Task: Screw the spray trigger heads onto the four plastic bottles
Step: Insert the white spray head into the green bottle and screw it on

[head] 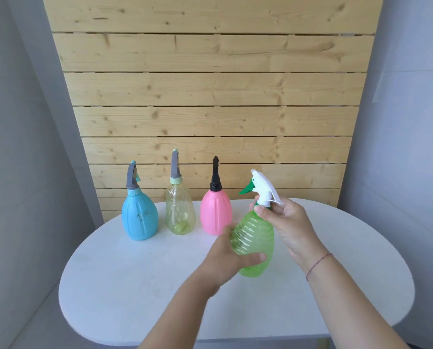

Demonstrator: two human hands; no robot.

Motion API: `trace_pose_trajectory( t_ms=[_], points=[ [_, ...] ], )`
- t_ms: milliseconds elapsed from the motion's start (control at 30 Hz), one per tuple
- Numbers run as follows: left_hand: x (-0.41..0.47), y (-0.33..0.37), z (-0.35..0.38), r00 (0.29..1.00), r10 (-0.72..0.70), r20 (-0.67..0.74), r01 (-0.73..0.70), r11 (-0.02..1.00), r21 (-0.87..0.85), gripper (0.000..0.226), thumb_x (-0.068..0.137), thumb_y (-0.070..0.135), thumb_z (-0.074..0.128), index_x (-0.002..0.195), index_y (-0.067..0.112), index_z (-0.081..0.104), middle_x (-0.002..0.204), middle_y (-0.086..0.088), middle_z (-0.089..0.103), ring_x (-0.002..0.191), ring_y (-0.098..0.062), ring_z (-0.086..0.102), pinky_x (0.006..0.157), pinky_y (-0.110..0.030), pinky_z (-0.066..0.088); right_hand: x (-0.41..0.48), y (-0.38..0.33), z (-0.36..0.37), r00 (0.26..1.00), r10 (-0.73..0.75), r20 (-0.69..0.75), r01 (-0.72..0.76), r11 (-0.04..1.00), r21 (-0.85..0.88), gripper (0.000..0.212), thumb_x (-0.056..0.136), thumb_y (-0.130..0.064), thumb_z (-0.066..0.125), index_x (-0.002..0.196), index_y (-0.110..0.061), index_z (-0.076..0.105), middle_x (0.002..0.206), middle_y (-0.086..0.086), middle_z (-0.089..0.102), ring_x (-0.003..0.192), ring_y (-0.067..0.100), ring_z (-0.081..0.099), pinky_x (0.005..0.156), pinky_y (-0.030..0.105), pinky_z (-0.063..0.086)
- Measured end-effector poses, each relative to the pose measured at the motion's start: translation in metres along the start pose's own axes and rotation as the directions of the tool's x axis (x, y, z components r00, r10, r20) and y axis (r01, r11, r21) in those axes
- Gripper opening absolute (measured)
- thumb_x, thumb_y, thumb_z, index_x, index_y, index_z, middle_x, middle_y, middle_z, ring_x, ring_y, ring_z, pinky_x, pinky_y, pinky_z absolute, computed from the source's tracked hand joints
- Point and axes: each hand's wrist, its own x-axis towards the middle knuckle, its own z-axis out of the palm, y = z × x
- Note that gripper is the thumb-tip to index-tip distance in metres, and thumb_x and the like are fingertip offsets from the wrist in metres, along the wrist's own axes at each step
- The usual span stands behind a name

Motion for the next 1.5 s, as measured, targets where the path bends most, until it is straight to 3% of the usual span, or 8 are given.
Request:
trace_pose_trajectory(
  t_ms=[133,400,500,667,767,900,1267,1500],
  points=[
    [-0.002,-0.011,0.043,0.867,0.218,-0.448,-0.054,0.935,0.350,0.086,0.065,0.030,0.085,0.135,0.020,0.035,0.122,0.003,0.045,0.116,-0.018,0.042,0.103,-0.036,0.040,-0.002,0.014,0.025,0.931,-0.032,-0.363,-0.011,0.993,-0.115,0.020,0.072,-0.023,0.078,0.086,-0.013,0.070,0.081,0.000,0.076,0.071,0.014,0.065,0.074,0.030,0.050],
    [0.006,0.005,0.000,0.996,-0.017,0.083,0.024,0.996,-0.085,0.070,0.063,0.031,0.085,0.124,0.035,0.049,0.124,0.004,0.065,0.113,-0.011,0.063,0.097,-0.032,0.051,0.001,0.002,0.014,0.949,-0.032,-0.313,0.024,0.999,-0.030,0.020,0.067,-0.021,0.083,0.082,-0.019,0.069,0.072,-0.009,0.075,0.063,0.001,0.067,0.063,0.017,0.049],
    [0.005,0.002,0.003,0.999,0.029,-0.022,-0.029,1.000,-0.007,0.068,0.062,0.027,0.089,0.117,0.037,0.051,0.118,0.006,0.064,0.108,-0.009,0.063,0.087,-0.024,0.054,0.000,0.003,0.021,0.947,-0.027,-0.319,0.009,0.998,-0.056,0.025,0.070,-0.022,0.081,0.085,-0.022,0.061,0.081,-0.003,0.070,0.069,0.010,0.064,0.067,0.024,0.047],
    [0.000,-0.004,0.039,0.870,0.314,-0.379,-0.060,0.832,0.551,0.097,0.060,0.041,0.085,0.140,0.023,0.034,0.119,0.006,0.036,0.113,-0.021,0.036,0.103,-0.032,0.034,-0.005,0.006,0.027,0.906,-0.094,-0.412,0.078,0.995,-0.056,0.031,0.074,-0.018,0.075,0.100,-0.031,0.064,0.071,-0.015,0.064,0.068,0.002,0.058,0.063,0.013,0.046],
    [0.002,0.002,0.028,0.951,0.115,-0.286,-0.016,0.945,0.326,0.088,0.059,0.040,0.087,0.132,0.030,0.039,0.124,0.005,0.040,0.118,-0.017,0.042,0.101,-0.034,0.041,-0.003,-0.003,0.018,0.983,0.011,-0.182,-0.021,0.998,-0.053,0.021,0.076,-0.022,0.076,0.092,-0.014,0.066,0.082,-0.001,0.066,0.077,0.015,0.059,0.073,0.025,0.047],
    [0.003,0.008,0.000,0.995,-0.030,0.094,0.037,0.996,-0.078,0.074,0.063,0.026,0.086,0.128,0.025,0.051,0.123,-0.001,0.067,0.113,-0.015,0.064,0.092,-0.031,0.053,-0.005,-0.012,-0.003,0.977,0.079,0.197,-0.073,0.997,-0.036,0.040,0.077,-0.038,0.064,0.104,-0.009,0.069,0.114,0.021,0.068,0.095,0.020,0.065,0.095,0.038,0.047],
    [-0.002,0.002,0.030,0.960,0.128,-0.250,-0.117,0.991,0.059,0.066,0.065,0.030,0.088,0.111,0.039,0.042,0.115,0.012,0.062,0.107,-0.002,0.059,0.080,-0.017,0.047,-0.007,-0.003,0.012,0.994,-0.112,-0.001,0.111,0.983,-0.149,0.012,0.088,-0.026,0.062,0.093,-0.022,0.073,0.080,-0.008,0.073,0.075,0.008,0.065,0.072,0.021,0.049],
    [-0.002,0.006,0.016,0.996,0.061,-0.072,-0.055,0.995,0.087,0.065,0.065,0.030,0.088,0.110,0.042,0.042,0.110,0.018,0.062,0.093,0.012,0.060,0.067,-0.008,0.048,-0.006,-0.012,-0.002,0.986,0.013,0.168,0.022,0.979,-0.205,0.035,0.086,-0.044,0.056,0.104,-0.016,0.068,0.102,0.010,0.071,0.089,0.013,0.064,0.085,0.028,0.047]
  ],
)
